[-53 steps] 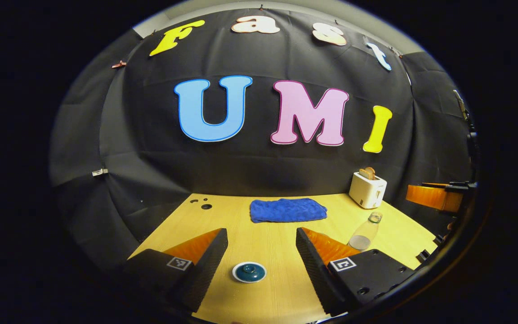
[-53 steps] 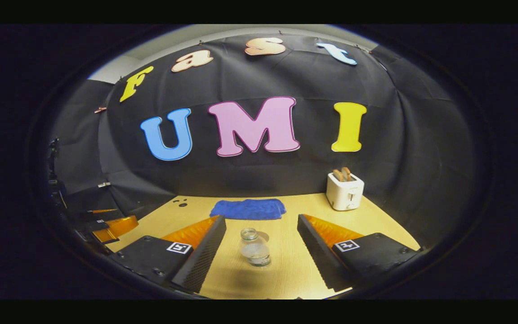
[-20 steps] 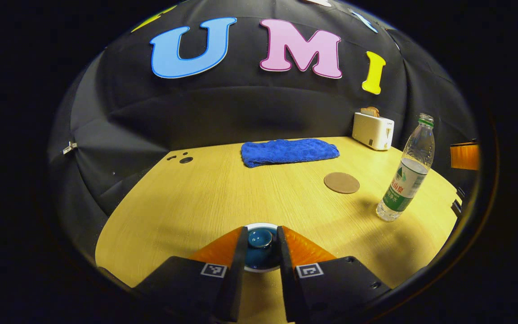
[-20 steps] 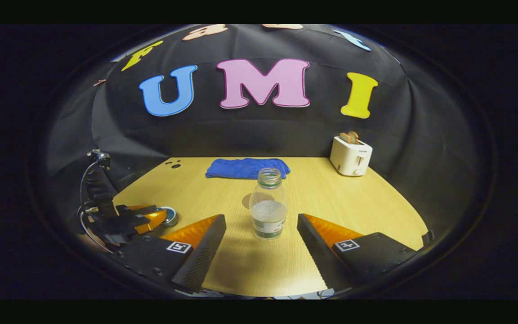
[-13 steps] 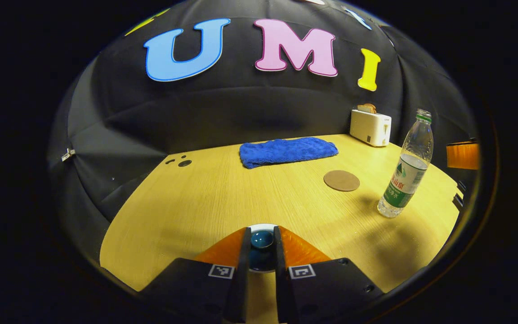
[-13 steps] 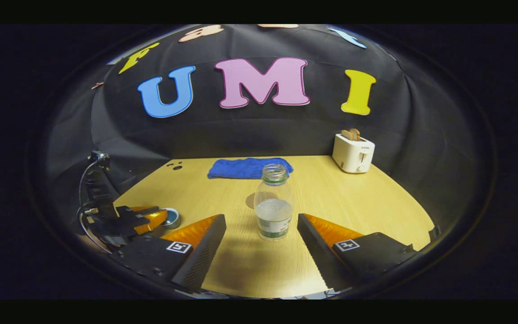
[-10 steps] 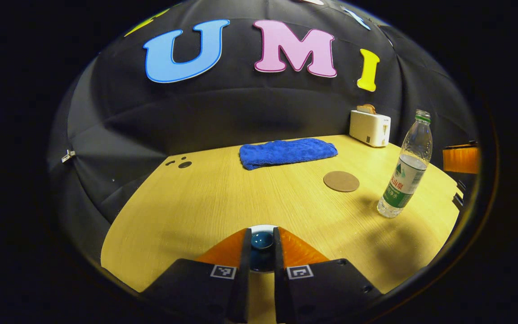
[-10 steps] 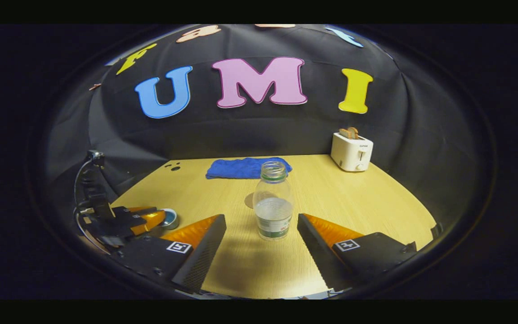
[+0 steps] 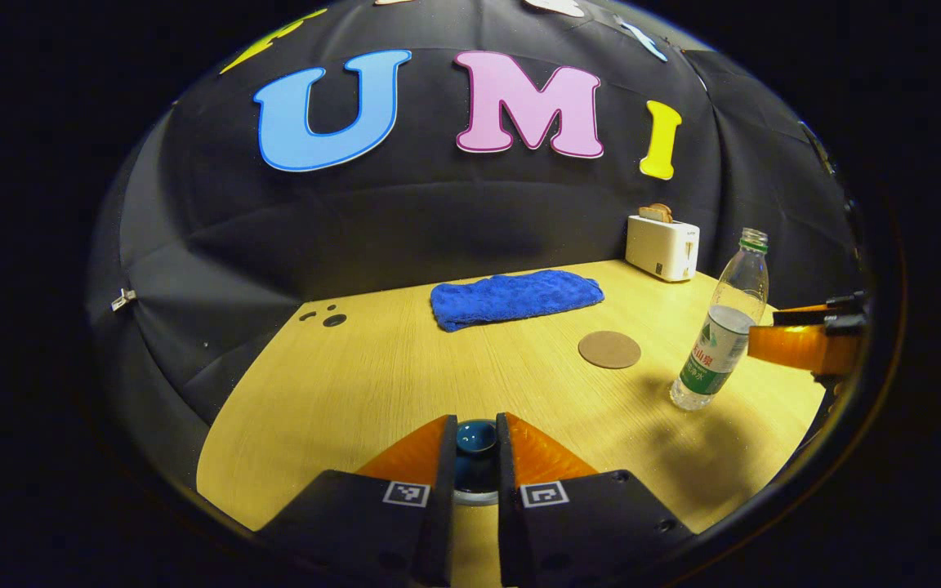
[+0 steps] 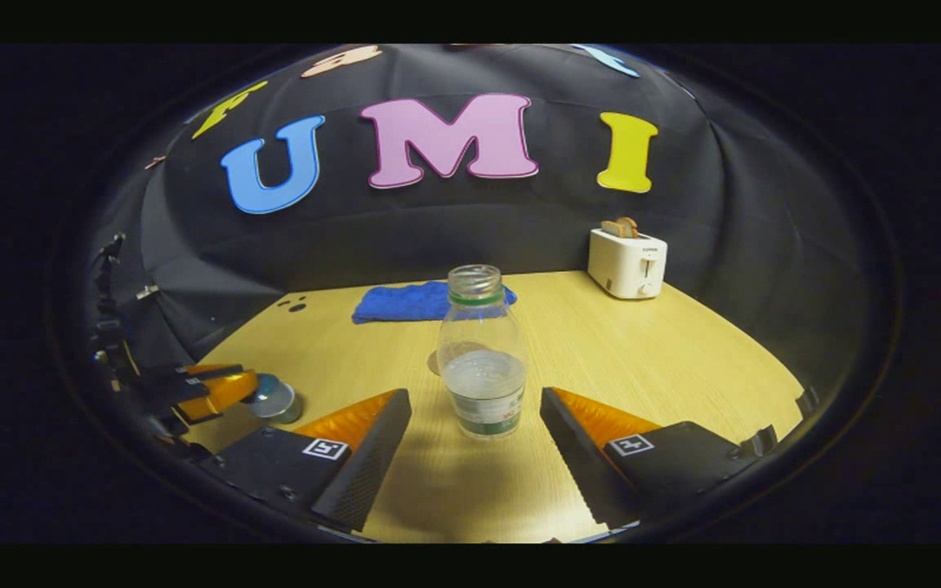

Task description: Open the teacup lid with one hand, grasp the water bottle and pour water into the teacup with the other hand; after pouring, place the water bottle on the coaster and then close the teacup lid.

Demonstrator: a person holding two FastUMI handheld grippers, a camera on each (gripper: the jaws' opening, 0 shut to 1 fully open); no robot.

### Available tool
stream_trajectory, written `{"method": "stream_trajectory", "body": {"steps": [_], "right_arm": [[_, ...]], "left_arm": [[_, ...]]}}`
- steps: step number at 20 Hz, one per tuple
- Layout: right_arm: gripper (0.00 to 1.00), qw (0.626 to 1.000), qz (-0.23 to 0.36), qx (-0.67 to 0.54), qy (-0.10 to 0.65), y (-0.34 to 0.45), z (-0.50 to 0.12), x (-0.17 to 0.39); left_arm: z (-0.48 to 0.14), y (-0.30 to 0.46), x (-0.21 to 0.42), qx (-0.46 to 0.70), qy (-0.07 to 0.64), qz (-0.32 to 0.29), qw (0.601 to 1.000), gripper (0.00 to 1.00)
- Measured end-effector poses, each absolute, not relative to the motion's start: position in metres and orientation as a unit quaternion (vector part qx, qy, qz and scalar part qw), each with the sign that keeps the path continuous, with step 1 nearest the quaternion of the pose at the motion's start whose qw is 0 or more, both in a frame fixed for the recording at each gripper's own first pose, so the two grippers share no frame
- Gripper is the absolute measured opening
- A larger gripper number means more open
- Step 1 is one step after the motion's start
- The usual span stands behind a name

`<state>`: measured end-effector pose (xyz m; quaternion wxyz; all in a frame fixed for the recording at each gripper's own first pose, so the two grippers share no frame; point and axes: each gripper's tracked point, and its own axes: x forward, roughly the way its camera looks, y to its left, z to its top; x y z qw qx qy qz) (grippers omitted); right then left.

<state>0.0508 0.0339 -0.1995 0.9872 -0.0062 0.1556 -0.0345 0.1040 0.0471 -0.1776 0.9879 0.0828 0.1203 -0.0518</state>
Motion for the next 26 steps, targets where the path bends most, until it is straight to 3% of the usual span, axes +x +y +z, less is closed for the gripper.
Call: {"method": "stream_trajectory", "body": {"steps": [7,8,11,14,15,16,18,19,23,26], "right_arm": [[0.99,0.989,-0.041,0.001,0.144,0.027,-0.212,0.086],[0.99,0.99,-0.039,-0.001,0.139,0.026,-0.212,0.092],[0.99,0.99,-0.035,-0.015,0.134,0.024,-0.218,0.108],[0.99,0.991,-0.032,-0.016,0.127,0.023,-0.219,0.12],[0.99,0.992,-0.028,-0.017,0.125,0.024,-0.219,0.123],[0.9,0.992,-0.026,-0.017,0.125,0.025,-0.221,0.125],[0.81,0.992,-0.018,-0.025,0.119,0.026,-0.219,0.127],[0.81,0.993,-0.009,-0.031,0.117,0.029,-0.22,0.127],[0.81,0.992,0.01,-0.041,0.119,0.037,-0.221,0.129],[0.76,0.988,0.025,-0.08,0.127,0.042,-0.221,0.13]], "left_arm": [[-0.177,0.05,0.1,0.083,0.13,-0.041,0.987,0.26],[-0.177,0.048,0.101,0.082,0.13,-0.04,0.987,0.22],[-0.178,0.046,0.103,0.074,0.132,-0.039,0.988,0.26],[-0.181,0.046,0.106,0.069,0.133,-0.039,0.988,0.22],[-0.182,0.046,0.105,0.068,0.134,-0.039,0.988,0.26],[-0.184,0.047,0.105,0.067,0.135,-0.04,0.988,0.22],[-0.185,0.05,0.104,0.07,0.135,-0.04,0.988,0.26],[-0.186,0.051,0.103,0.071,0.135,-0.041,0.987,0.22],[-0.183,0.057,0.101,0.071,0.133,-0.039,0.988,0.26],[-0.177,0.061,0.096,0.068,0.127,-0.035,0.989,0.22]]}}
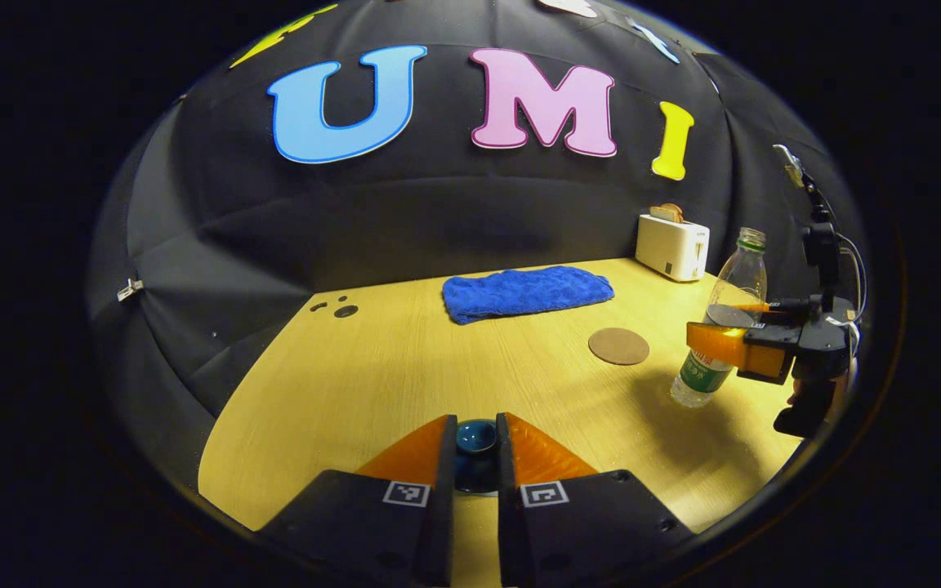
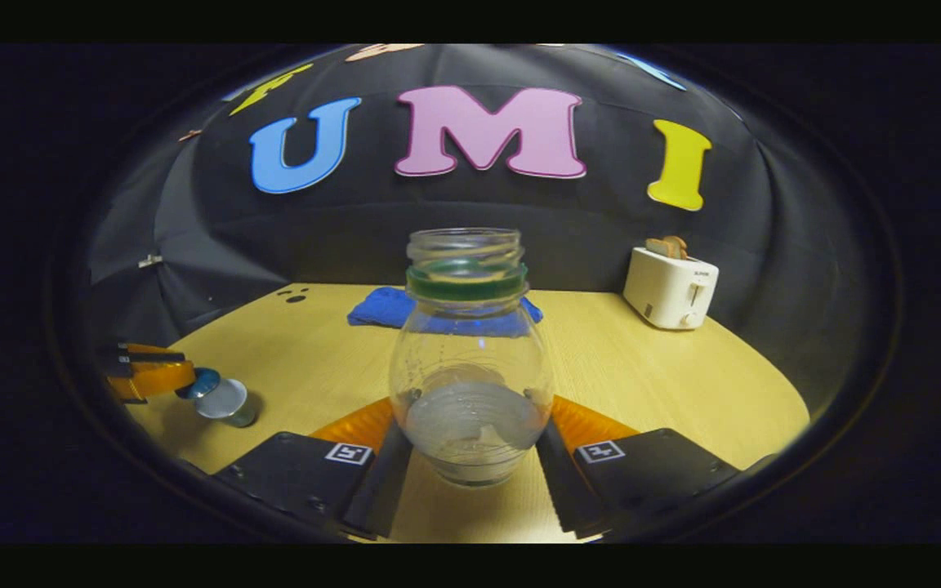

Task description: Open the teacup lid with one hand, grasp the water bottle and pour water into the teacup with the other hand; after pouring, place the water bottle on the coaster and then close the teacup lid.

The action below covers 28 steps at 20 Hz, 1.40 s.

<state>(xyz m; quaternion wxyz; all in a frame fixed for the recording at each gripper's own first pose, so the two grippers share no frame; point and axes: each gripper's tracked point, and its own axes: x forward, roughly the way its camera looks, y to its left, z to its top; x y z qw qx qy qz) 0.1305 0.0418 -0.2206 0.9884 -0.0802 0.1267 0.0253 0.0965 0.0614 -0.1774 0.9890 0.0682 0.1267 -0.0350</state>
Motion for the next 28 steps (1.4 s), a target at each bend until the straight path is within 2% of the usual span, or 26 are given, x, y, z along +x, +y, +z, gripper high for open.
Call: {"method": "stream_trajectory", "body": {"steps": [1,2,4,5,7,9,17,19,21,28], "right_arm": [[0.75,0.987,0.033,-0.096,0.123,0.045,-0.216,0.131],[0.75,0.985,0.04,-0.117,0.118,0.049,-0.208,0.13],[0.74,0.979,0.045,-0.172,0.099,0.055,-0.193,0.133],[0.74,0.974,0.047,-0.205,0.09,0.057,-0.187,0.134],[0.74,0.959,0.053,-0.269,0.074,0.068,-0.177,0.141],[0.75,0.941,0.061,-0.327,0.059,0.078,-0.173,0.15],[0.75,0.872,0.134,-0.469,0.044,0.147,-0.209,0.168],[0.71,0.854,0.141,-0.5,0.035,0.16,-0.216,0.171],[0.74,0.84,0.151,-0.52,0.026,0.172,-0.222,0.174],[0.74,0.788,0.172,-0.591,0.023,0.195,-0.248,0.179]], "left_arm": [[-0.175,0.064,0.094,0.068,0.123,-0.033,0.99,0.26],[-0.171,0.067,0.093,0.067,0.119,-0.03,0.99,0.22],[-0.164,0.074,0.087,0.054,0.109,-0.023,0.992,0.22],[-0.164,0.076,0.083,0.042,0.108,-0.022,0.993,0.26],[-0.16,0.084,0.077,0.027,0.102,-0.012,0.994,0.22],[-0.157,0.095,0.071,0.012,0.095,0.001,0.995,0.26],[-0.157,0.15,0.055,-0.014,0.072,0.053,0.996,0.26],[-0.16,0.165,0.05,-0.019,0.067,0.067,0.995,0.26],[-0.165,0.177,0.044,-0.026,0.066,0.078,0.994,0.26],[-0.181,0.198,0.033,-0.031,0.07,0.092,0.993,0.26]]}}
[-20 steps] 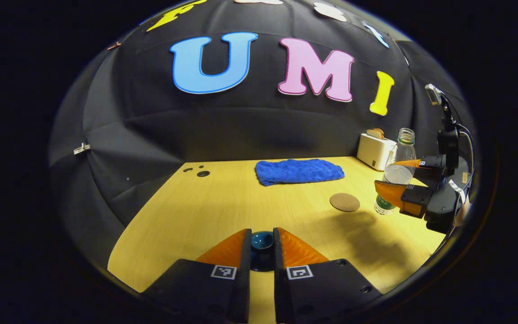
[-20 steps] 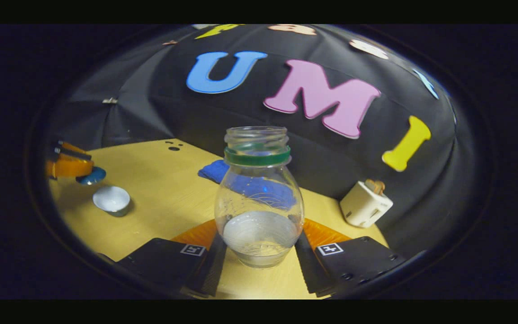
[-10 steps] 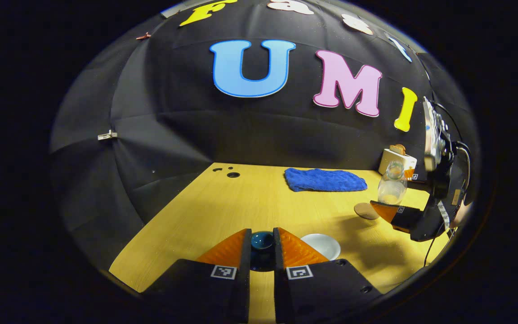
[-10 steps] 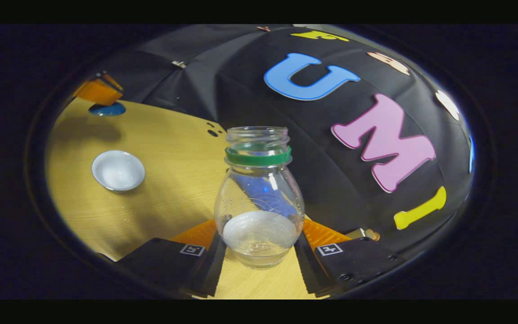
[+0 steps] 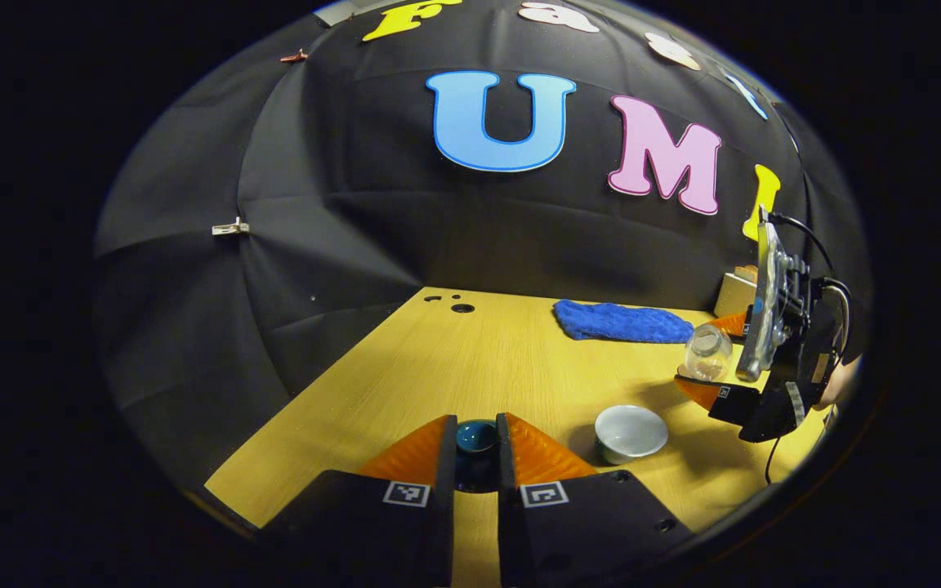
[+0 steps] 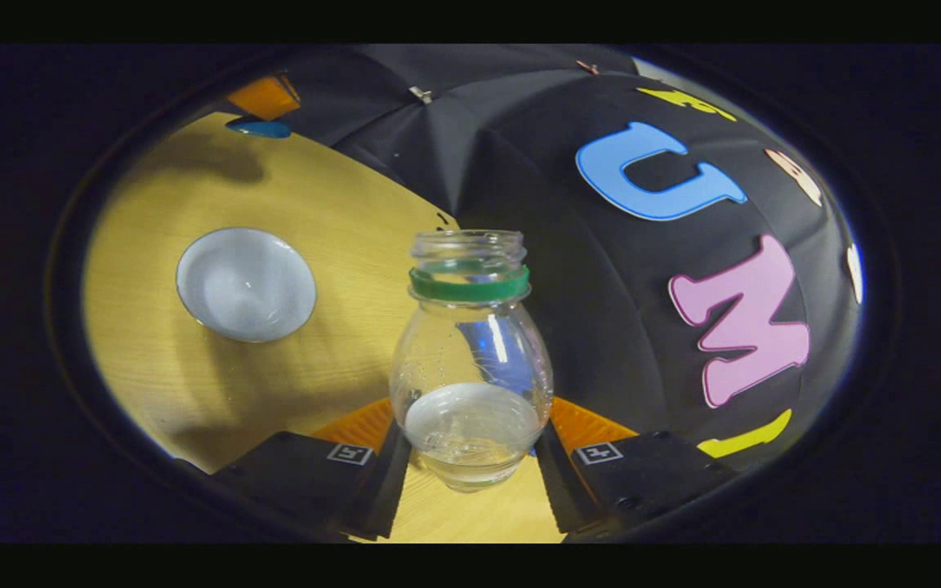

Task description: Open the teacup lid with one hand, grasp the water bottle and pour water into the teacup with the other hand; after pouring, place the water bottle on the coaster and then close the teacup lid.

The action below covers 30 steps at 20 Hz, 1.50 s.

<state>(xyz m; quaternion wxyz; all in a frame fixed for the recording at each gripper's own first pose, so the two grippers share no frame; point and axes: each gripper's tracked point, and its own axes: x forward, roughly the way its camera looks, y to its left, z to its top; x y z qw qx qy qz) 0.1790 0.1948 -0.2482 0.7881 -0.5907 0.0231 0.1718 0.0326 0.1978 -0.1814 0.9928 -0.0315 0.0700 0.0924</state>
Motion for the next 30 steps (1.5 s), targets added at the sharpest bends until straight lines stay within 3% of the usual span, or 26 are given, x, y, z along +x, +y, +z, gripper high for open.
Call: {"method": "stream_trajectory", "body": {"steps": [23,24,30], "right_arm": [[0.74,0.633,0.206,-0.746,-0.015,0.214,-0.279,0.2],[0.74,0.625,0.206,-0.752,-0.019,0.215,-0.278,0.202],[0.74,0.589,0.206,-0.781,-0.036,0.215,-0.272,0.208]], "left_arm": [[-0.175,0.2,0.026,-0.027,0.062,0.071,0.995,0.26],[-0.174,0.2,0.026,-0.026,0.062,0.071,0.995,0.22],[-0.172,0.205,0.028,-0.019,0.062,0.068,0.996,0.26]]}}
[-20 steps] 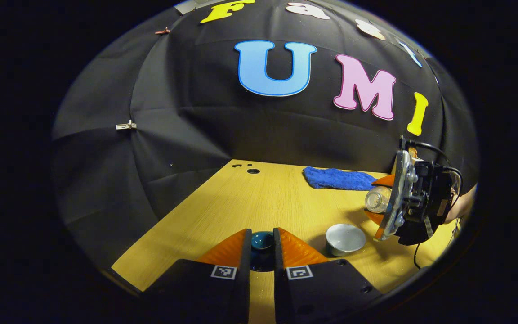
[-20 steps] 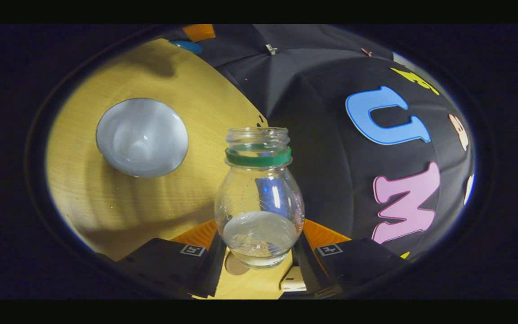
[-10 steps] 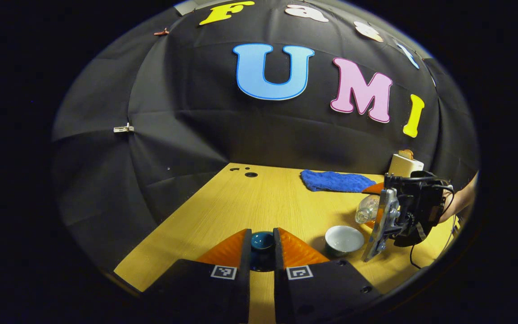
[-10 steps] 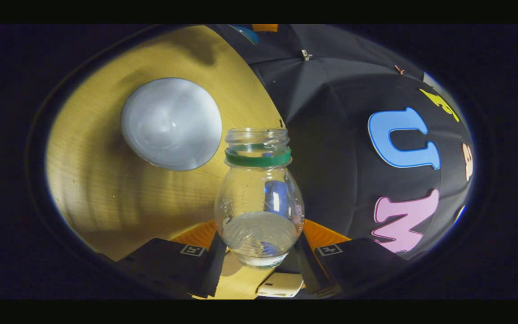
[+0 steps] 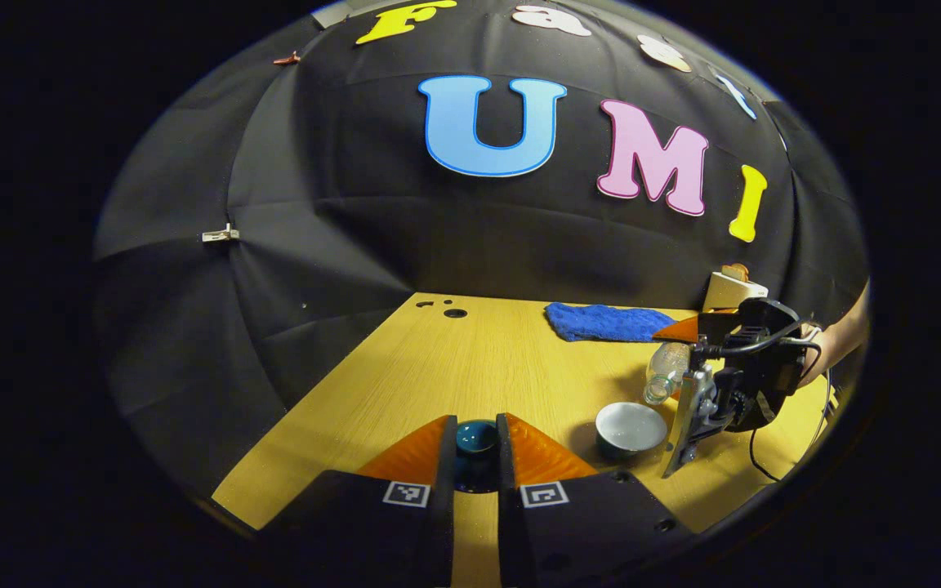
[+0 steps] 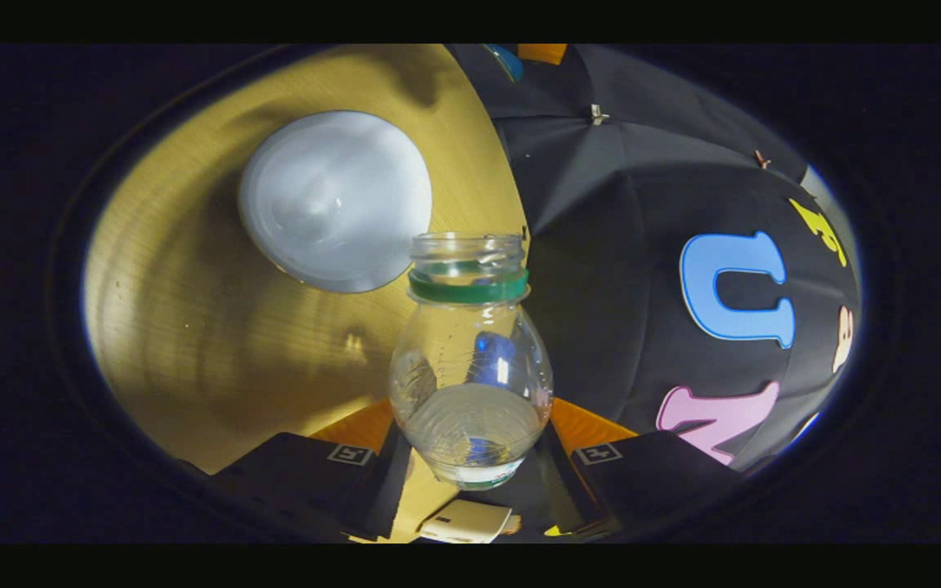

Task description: Open the teacup lid with one hand, grasp the water bottle and pour water into the teacup with the other hand; after pouring, place the water bottle on the coaster and then close the teacup lid.

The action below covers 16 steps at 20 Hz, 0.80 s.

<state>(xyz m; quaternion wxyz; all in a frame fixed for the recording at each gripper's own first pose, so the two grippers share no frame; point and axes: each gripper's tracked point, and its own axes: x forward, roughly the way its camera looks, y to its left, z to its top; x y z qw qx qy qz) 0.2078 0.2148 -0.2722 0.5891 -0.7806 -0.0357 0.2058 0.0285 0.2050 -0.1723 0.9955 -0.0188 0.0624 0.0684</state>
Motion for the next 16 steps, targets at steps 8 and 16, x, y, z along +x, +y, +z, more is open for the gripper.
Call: {"method": "stream_trajectory", "body": {"steps": [8,16], "right_arm": [[0.73,0.554,0.21,-0.804,-0.047,0.221,-0.272,0.211],[0.74,0.517,0.217,-0.826,-0.061,0.226,-0.274,0.209]], "left_arm": [[-0.178,0.215,0.027,-0.019,0.065,0.077,0.995,0.26],[-0.189,0.226,0.012,-0.018,0.076,0.091,0.993,0.26]]}}
